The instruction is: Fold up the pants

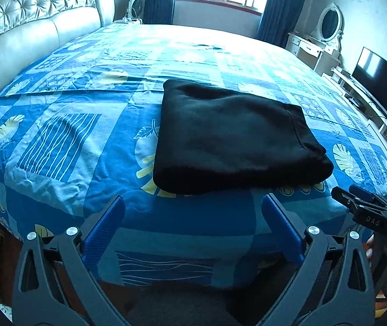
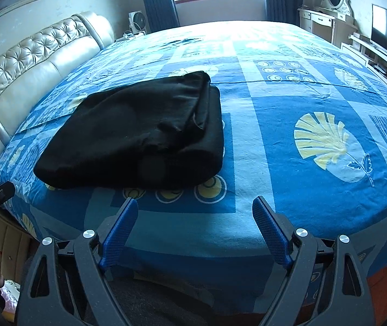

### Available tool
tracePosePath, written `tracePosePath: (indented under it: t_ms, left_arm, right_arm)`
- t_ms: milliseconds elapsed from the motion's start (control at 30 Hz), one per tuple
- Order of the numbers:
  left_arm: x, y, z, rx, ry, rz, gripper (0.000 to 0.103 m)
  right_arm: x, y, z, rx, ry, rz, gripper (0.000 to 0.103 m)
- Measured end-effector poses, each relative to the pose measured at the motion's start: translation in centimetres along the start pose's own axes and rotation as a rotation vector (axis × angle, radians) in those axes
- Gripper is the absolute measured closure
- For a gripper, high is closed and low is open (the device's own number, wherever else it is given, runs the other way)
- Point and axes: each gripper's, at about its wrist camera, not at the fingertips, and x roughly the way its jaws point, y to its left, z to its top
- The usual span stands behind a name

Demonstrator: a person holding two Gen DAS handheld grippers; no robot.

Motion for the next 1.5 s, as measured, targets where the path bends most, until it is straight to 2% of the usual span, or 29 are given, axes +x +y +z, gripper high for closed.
tracePosePath:
  t_ms: [300, 1000, 1300, 1500]
  left_arm:
    - [-0.2, 0.6, 0.1, -0.035, -0.015, 0.010, 0.003]
    - [0.0, -0.4, -0.2, 0.014, -0.002, 0.040, 0.003]
    - [0.3, -0.5, -0.5, 0.005, 0.019, 0.013, 0.003]
    - [0.5, -0.8, -0.5, 0.019, 0.031, 0.021, 0.003]
  right_arm:
    - [0.2, -0.3, 0.0, 0.011, -0.001, -0.005, 0.018]
    - [0.3, -0.2, 0.0, 0.015, 0.006, 0.003, 0.018]
    - [0.3, -0.1, -0.3, 0.015, 0.015, 0.008, 0.018]
    - [0.6, 0.0, -0.4, 0.012, 0.026, 0.013, 0.018]
